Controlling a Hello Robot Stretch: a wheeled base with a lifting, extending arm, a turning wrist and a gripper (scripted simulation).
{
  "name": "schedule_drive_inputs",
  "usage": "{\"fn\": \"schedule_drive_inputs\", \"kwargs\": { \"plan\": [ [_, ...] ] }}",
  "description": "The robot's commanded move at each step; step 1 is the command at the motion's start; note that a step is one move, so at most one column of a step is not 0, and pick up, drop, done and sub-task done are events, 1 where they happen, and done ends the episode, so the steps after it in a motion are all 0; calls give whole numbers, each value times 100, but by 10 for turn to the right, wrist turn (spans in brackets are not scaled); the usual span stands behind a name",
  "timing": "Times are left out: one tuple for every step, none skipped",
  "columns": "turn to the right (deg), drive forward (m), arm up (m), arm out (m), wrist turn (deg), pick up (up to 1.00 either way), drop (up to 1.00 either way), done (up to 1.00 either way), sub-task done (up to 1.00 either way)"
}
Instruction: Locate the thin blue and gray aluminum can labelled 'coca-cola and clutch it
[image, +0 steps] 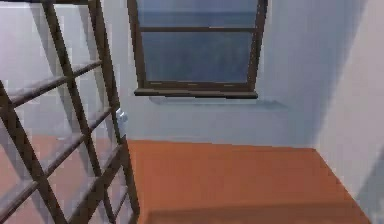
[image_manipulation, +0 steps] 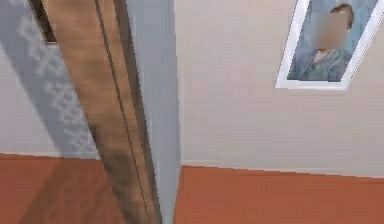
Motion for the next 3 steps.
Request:
{"fn": "schedule_drive_inputs", "kwargs": {
  "plan": [
    [0,100,0,0,0,0,0,0,0],
    [-60,0,0,0,0,0,0,0,0],
    [0,20,0,0,0,0,0,0,0]
  ]
}}
